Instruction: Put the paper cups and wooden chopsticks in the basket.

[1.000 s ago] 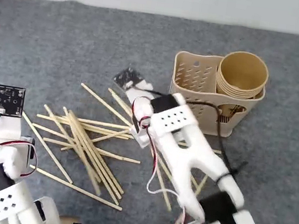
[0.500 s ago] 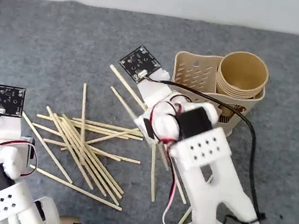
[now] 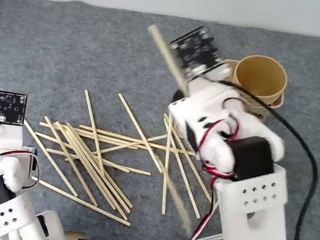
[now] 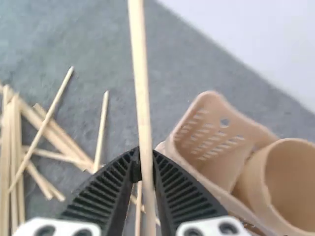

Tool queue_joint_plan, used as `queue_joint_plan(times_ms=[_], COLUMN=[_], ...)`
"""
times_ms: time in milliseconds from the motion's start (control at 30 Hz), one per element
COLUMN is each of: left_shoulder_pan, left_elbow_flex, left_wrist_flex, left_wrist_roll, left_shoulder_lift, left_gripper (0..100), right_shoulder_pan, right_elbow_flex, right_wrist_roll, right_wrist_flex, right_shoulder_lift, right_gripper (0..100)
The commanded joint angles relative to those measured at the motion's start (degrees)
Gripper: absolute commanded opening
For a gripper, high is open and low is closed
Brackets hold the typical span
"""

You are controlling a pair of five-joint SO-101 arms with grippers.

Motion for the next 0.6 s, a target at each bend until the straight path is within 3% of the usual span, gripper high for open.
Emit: queue_joint_plan(times_ms=[0,367,567], left_shoulder_pan=[0.09,0.09,0.09], left_elbow_flex=[-0.22,-0.13,-0.13], left_wrist_flex=[-1.05,-1.05,-1.05], left_wrist_roll=[-0.35,-0.35,-0.35], left_shoulder_lift=[-0.7,-0.7,-0.7], left_gripper=[17,17,17], right_shoulder_pan=[1.8,4.35,5.49], right_elbow_flex=[-4.13,-4.4,-4.4], right_wrist_roll=[0.18,0.09,-2.46], right_wrist_flex=[-3.21,-19.47,-10.24], right_shoulder_lift=[-1.89,-0.48,4.44], right_gripper=[0.9,0.9,0.9])
